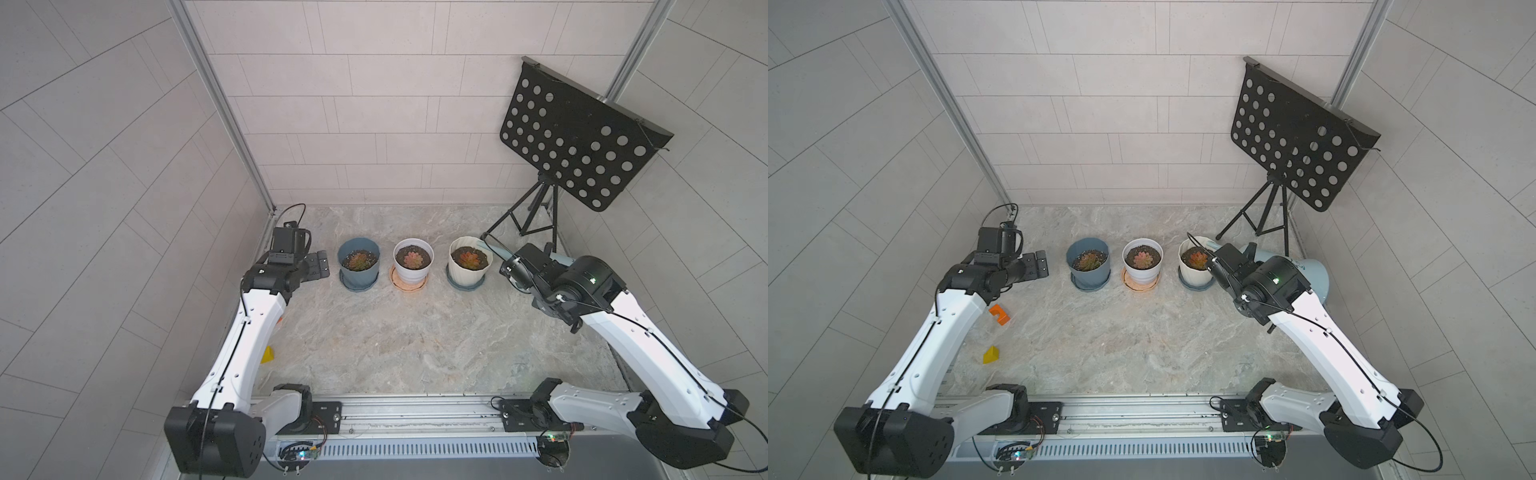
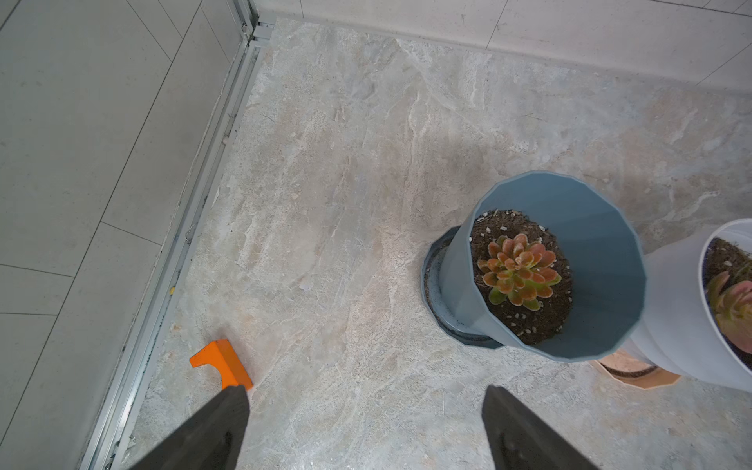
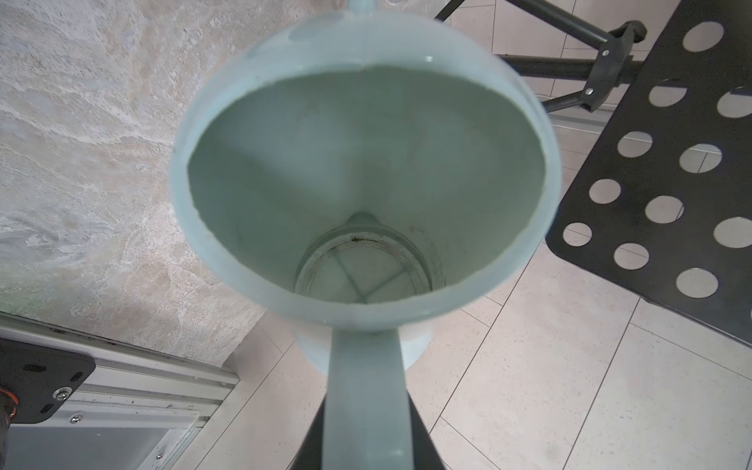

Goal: Water the succulent around the soil edge
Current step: Water the soil of the potted plant with water.

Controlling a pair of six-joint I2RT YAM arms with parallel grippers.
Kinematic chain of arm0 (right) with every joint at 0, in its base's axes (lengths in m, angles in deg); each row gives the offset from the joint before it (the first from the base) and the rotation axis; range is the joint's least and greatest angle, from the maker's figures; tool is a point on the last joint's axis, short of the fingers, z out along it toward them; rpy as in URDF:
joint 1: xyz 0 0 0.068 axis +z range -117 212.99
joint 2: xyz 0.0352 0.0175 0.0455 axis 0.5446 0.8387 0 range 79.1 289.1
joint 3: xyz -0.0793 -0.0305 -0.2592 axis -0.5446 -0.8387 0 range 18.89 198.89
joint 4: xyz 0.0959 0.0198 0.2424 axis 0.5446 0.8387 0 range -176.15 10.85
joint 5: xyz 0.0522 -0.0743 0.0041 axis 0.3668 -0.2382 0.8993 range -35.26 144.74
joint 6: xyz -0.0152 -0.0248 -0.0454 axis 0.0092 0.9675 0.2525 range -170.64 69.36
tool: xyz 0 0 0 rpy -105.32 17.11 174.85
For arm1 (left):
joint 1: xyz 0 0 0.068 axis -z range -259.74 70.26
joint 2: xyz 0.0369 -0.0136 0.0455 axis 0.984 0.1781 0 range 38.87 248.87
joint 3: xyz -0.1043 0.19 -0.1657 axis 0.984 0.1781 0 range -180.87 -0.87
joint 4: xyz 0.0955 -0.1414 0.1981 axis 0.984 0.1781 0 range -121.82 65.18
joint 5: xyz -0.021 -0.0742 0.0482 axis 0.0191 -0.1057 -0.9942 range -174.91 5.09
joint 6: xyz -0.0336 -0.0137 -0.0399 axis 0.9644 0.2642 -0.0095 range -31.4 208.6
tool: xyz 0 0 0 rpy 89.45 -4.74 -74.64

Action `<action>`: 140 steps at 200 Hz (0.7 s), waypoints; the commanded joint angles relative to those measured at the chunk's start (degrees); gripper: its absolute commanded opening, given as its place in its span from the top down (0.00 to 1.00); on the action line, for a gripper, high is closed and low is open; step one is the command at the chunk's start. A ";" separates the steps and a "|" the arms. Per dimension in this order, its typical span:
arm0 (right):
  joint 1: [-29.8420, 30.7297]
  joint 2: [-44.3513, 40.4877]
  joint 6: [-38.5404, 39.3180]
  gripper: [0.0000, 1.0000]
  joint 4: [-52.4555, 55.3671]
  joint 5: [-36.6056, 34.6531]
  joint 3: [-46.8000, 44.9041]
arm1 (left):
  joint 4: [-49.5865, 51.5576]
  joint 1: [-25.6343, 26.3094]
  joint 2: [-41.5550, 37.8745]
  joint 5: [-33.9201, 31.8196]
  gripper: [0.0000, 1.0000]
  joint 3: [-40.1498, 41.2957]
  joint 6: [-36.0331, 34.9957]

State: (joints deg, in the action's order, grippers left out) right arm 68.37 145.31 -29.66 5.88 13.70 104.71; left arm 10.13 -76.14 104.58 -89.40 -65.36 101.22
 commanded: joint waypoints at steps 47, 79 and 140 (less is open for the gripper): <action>1.02 1.76 -0.73 1.00 10.45 -3.71 2.94 | 1.07 -0.54 0.14 0.54 0.03 -1.88 0.39; 1.37 2.64 -0.63 1.00 10.39 -4.00 3.35 | 1.20 -0.64 0.21 0.80 0.03 -1.96 0.54; 2.15 3.73 -0.67 1.00 9.84 -3.79 4.44 | 1.11 -0.77 0.19 0.71 0.03 -1.87 0.58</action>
State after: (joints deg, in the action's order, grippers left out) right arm 70.05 149.33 -29.69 5.88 13.31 107.48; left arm 10.17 -76.47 104.82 -88.77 -65.38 101.24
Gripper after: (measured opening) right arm 0.218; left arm 0.974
